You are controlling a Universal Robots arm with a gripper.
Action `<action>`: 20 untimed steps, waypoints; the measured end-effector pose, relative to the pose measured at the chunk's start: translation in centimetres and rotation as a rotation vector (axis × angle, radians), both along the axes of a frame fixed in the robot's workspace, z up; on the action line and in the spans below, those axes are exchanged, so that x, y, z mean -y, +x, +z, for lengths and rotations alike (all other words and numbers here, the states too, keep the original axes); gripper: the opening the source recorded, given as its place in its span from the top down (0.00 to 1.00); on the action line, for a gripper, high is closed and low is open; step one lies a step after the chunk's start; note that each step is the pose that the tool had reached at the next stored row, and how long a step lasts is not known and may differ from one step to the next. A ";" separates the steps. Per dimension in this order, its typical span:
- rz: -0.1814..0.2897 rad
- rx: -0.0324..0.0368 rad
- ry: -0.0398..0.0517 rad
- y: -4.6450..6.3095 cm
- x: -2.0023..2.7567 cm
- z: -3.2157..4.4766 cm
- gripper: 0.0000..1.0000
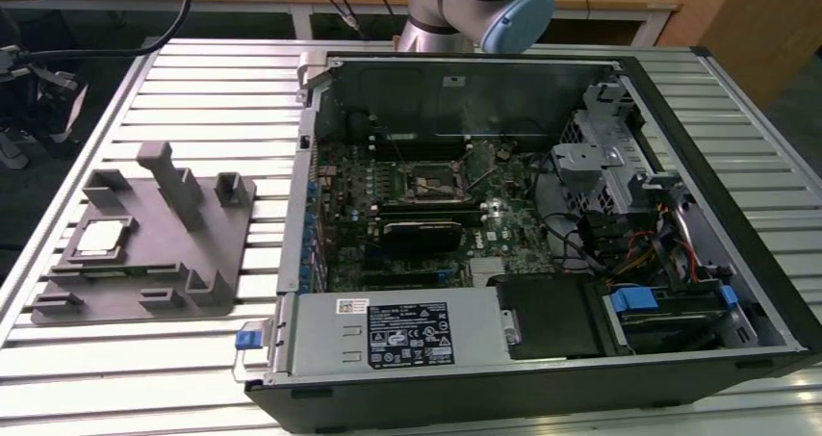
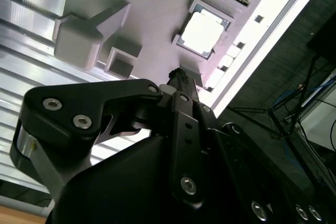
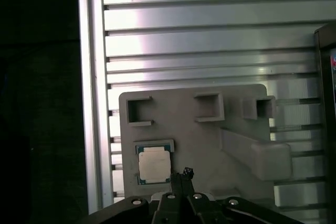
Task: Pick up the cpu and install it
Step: 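Pick up the cpu and move it towards the insertion slot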
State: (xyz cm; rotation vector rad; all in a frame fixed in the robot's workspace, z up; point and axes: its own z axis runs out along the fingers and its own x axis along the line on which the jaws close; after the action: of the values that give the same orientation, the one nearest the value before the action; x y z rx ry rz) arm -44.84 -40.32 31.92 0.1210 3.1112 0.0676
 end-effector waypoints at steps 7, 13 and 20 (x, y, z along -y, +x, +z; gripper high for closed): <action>0.000 0.0001 0.0000 -0.3 0.25 -0.72 0.89; 0.000 0.0000 0.0000 -0.7 0.67 -1.39 0.89; 0.000 0.0003 0.0002 -0.8 1.44 -2.30 0.89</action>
State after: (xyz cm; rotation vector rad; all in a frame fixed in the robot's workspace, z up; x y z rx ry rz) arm -45.65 -41.76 29.62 0.1208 3.1109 0.0679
